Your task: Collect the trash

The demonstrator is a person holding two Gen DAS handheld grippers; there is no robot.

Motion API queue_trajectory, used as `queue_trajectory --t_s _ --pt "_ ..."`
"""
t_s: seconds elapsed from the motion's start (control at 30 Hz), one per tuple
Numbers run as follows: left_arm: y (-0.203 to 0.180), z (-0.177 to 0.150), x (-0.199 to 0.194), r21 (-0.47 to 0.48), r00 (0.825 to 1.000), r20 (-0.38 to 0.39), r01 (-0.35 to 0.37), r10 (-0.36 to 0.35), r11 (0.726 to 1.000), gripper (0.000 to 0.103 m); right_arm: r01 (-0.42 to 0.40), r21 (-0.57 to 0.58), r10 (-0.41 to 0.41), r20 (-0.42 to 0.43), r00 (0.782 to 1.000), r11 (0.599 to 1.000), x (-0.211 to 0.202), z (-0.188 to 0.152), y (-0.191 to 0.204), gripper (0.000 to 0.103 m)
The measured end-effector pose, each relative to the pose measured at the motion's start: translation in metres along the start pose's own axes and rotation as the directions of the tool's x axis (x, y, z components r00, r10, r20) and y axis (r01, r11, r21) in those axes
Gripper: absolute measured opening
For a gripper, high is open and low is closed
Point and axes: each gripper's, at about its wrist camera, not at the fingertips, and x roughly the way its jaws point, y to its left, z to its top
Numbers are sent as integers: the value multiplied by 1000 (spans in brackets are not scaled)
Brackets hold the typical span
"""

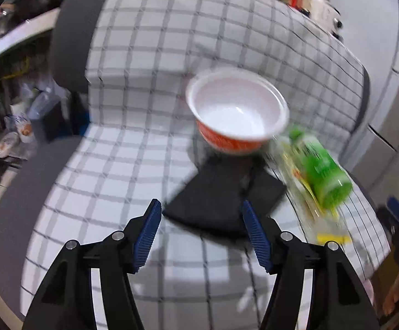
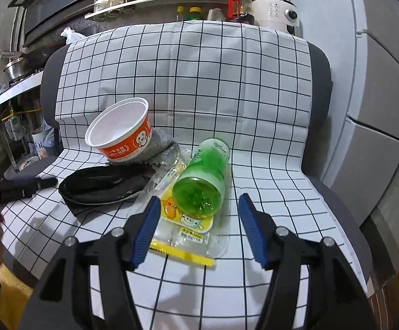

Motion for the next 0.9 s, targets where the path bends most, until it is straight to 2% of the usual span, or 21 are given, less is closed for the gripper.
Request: queue_trajectory --t_s 0.07,0.13,0.17,0.27,0.37,0.43,0.57,0.6,0.63,0.7,0.73,0.83,0.9 --pt "9 10 11 1 998 7 -57 57 998 62 1 -7 -1 0 1000 1000 2 -1 2 58" --pt "19 13 29 -5 995 -32 -92 92 996 60 -1 -12 1 -5 1000 1000 4 -2 3 58" --pt "25 13 40 -14 994 -65 -87 86 996 60 -4 -14 3 -11 1000 1000 5 -4 4 58" --pt "36 6 62 -64 989 -150 7 -16 998 61 -5 -21 5 -22 1000 1000 8 -9 7 58" --pt "35 -4 71 -90 979 -179 83 -98 993 61 -4 -30 3 -31 1000 1000 11 -11 9 58" --pt "28 -8 77 -77 974 -195 105 -119 991 61 -6 -29 5 -37 999 1000 13 -12 10 58" --pt "14 -12 77 -22 975 -193 108 -110 994 60 -13 -36 12 -41 999 999 15 -13 12 59" --pt "10 -11 74 -12 976 -188 111 -112 994 55 -15 -36 14 -41 999 999 15 -13 13 59" --pt "7 -11 73 -7 972 -191 136 -135 991 38 -16 -38 15 -41 999 999 15 -13 13 59" --pt "4 -11 71 -10 968 -199 153 -152 988 33 -17 -41 15 -40 999 999 15 -12 14 59" --pt "-1 -12 68 11 972 -193 141 -136 990 23 -19 -41 17 -39 999 999 15 -11 14 59" --pt "-6 -15 55 13 975 -183 130 -125 991 9 -16 -35 15 -34 999 999 13 -9 14 59" --pt "-4 -19 42 -3 977 -168 132 -130 991 6 -11 -24 10 -24 1000 1000 9 -6 10 59"
